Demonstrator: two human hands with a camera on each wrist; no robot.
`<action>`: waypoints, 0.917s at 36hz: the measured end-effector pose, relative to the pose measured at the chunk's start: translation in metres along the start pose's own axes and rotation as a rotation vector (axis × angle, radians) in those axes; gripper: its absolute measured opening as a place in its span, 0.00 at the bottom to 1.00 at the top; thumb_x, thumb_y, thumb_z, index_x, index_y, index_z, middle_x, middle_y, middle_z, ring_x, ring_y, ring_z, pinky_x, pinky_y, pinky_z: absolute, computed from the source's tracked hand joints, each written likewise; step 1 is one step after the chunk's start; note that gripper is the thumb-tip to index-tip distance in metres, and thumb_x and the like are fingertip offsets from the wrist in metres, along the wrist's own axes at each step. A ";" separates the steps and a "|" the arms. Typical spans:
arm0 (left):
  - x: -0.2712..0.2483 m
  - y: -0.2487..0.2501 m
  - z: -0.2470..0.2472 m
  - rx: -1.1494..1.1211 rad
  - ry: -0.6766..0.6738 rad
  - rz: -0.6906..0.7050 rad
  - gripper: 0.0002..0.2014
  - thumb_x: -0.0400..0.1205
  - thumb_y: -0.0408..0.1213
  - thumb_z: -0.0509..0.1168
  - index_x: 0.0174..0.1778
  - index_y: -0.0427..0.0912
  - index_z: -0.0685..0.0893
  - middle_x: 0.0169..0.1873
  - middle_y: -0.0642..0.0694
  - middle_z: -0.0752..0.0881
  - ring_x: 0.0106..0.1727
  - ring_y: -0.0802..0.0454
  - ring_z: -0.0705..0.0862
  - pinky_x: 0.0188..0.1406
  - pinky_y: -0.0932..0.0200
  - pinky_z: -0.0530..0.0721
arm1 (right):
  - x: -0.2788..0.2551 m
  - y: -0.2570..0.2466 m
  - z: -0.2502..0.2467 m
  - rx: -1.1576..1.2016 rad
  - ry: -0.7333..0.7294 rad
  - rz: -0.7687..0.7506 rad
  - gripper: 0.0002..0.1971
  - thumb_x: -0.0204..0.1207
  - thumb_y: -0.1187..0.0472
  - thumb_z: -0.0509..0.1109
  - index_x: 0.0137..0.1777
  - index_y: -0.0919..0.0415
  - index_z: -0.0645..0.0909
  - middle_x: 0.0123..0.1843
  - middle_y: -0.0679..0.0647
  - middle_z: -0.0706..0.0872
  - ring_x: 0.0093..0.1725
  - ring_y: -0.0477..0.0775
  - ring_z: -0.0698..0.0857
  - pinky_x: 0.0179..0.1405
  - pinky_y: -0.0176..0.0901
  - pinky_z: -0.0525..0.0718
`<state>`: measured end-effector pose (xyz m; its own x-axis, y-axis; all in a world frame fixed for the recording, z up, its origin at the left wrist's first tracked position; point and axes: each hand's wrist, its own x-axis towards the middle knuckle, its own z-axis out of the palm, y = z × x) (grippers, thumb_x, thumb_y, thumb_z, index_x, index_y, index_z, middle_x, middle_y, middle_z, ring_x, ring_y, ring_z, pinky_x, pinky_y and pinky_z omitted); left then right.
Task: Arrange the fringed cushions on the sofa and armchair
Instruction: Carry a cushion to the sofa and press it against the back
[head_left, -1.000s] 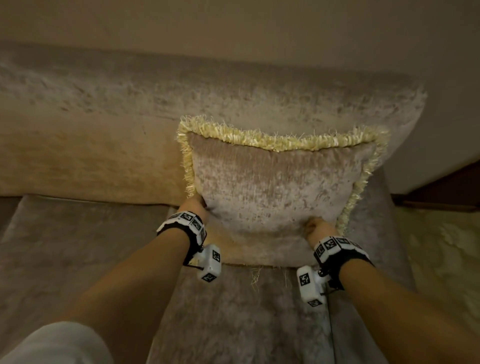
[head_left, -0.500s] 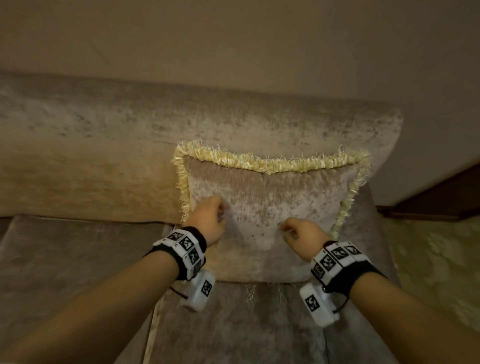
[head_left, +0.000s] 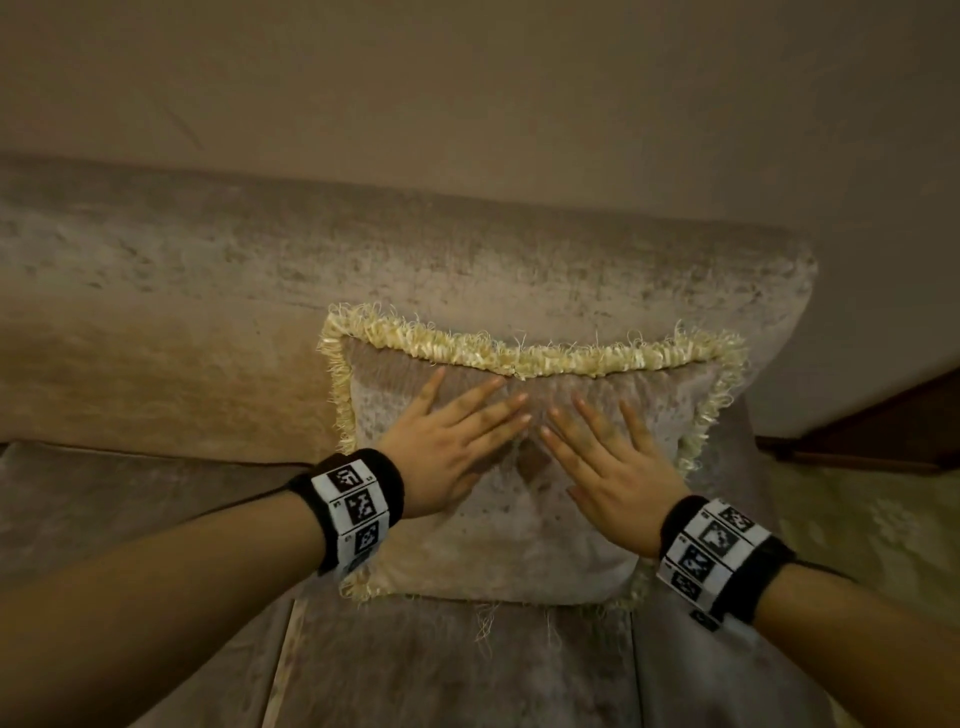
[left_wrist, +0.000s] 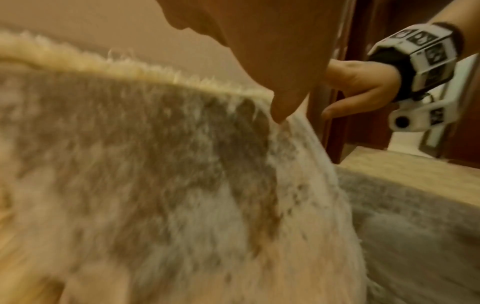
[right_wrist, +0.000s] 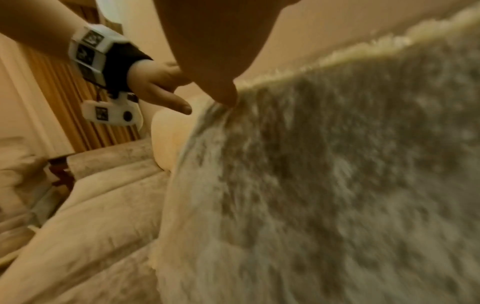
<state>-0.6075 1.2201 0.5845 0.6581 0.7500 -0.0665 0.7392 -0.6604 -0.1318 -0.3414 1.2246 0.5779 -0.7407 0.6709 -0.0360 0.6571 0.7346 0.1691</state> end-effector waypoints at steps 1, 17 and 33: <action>0.000 -0.004 0.007 0.010 -0.071 -0.011 0.37 0.80 0.55 0.50 0.85 0.48 0.48 0.85 0.47 0.52 0.85 0.43 0.51 0.77 0.26 0.51 | 0.000 0.003 0.009 0.006 -0.060 0.002 0.38 0.76 0.49 0.63 0.83 0.59 0.55 0.86 0.55 0.54 0.84 0.62 0.53 0.78 0.71 0.53; 0.013 -0.003 0.006 -0.046 -0.553 -0.184 0.41 0.85 0.54 0.54 0.84 0.52 0.32 0.84 0.50 0.32 0.84 0.45 0.31 0.78 0.29 0.37 | 0.011 0.012 0.017 0.072 -0.430 0.130 0.38 0.83 0.48 0.58 0.85 0.55 0.40 0.84 0.48 0.33 0.85 0.57 0.40 0.81 0.60 0.41; -0.061 0.048 0.003 0.022 -0.409 0.208 0.45 0.82 0.43 0.60 0.83 0.52 0.30 0.82 0.50 0.28 0.81 0.42 0.29 0.72 0.28 0.28 | -0.058 -0.044 0.031 -0.014 -0.054 -0.308 0.39 0.69 0.58 0.60 0.83 0.60 0.57 0.84 0.55 0.58 0.81 0.60 0.59 0.74 0.68 0.56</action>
<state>-0.6125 1.1429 0.5790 0.6786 0.5575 -0.4783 0.5910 -0.8011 -0.0952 -0.3235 1.1562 0.5422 -0.8960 0.4214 -0.1400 0.4004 0.9030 0.1557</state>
